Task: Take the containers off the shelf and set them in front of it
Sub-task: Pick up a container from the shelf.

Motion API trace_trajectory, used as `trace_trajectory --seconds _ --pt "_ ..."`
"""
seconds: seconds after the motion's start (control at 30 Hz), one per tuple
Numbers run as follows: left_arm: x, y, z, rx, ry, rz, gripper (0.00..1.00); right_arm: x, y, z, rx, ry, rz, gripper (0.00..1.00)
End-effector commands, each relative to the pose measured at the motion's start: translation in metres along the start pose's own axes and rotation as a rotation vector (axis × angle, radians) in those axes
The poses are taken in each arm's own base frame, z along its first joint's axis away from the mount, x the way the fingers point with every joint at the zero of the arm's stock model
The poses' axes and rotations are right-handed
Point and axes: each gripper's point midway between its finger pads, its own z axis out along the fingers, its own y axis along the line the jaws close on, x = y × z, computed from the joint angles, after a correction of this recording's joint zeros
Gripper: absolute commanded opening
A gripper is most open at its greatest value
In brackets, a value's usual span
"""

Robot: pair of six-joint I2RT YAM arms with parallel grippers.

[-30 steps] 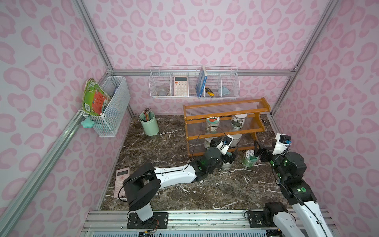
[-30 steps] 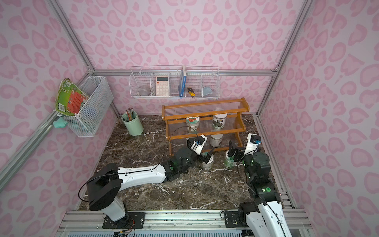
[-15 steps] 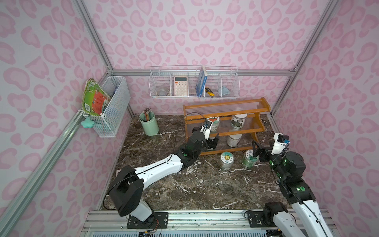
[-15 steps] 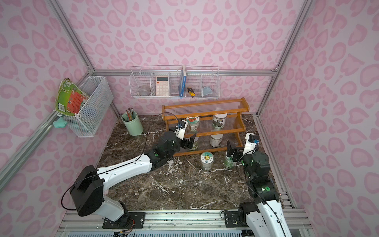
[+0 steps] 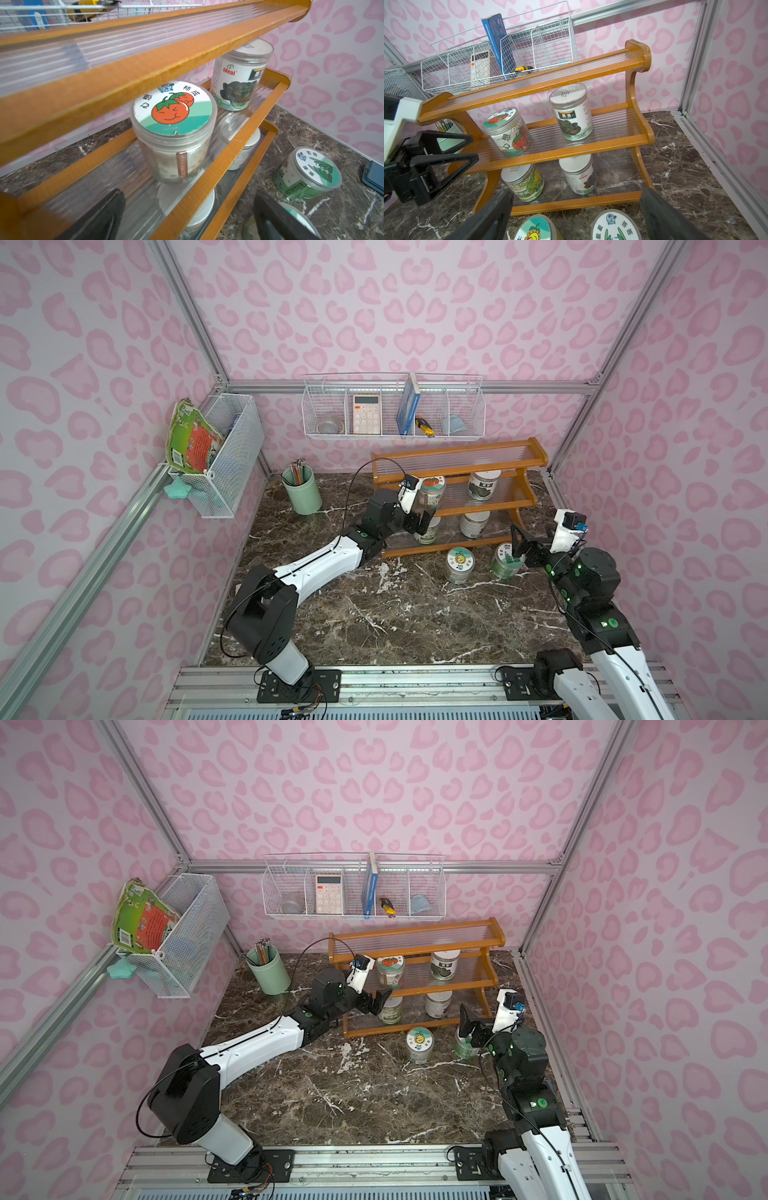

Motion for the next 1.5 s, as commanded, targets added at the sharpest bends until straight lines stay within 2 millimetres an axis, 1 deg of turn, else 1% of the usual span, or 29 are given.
trace_trajectory --seconds 0.0,0.07,0.23,0.37,0.7,1.0,1.23,1.47 --pt "-0.015 -0.005 0.006 0.034 -0.066 -0.01 0.99 -0.005 0.001 -0.001 -0.002 -0.026 0.004 0.99" --pt "-0.017 -0.002 0.01 0.014 -0.093 -0.009 1.0 -0.006 0.0 -0.001 0.0 -0.028 0.003 0.99" --pt "-0.023 0.015 0.02 -0.077 -0.146 -0.015 0.99 -0.006 0.0 -0.002 0.002 -0.03 0.004 0.99" --pt "-0.026 0.021 0.024 -0.11 -0.177 -0.022 0.99 -0.005 -0.001 -0.002 0.005 -0.031 0.005 0.99" --pt "-0.034 0.014 0.041 -0.107 -0.195 -0.013 1.0 -0.003 -0.002 -0.002 0.008 -0.031 0.013 0.99" --pt "-0.04 0.018 0.052 -0.14 -0.224 -0.027 0.99 -0.001 -0.003 -0.002 0.011 -0.03 0.014 0.99" --pt "-0.043 0.015 0.064 -0.133 -0.228 -0.02 0.99 0.002 -0.003 -0.002 0.012 -0.027 0.015 0.99" --pt "-0.039 0.019 0.074 -0.151 -0.211 -0.012 1.0 0.003 -0.004 -0.001 0.014 -0.023 0.015 0.99"
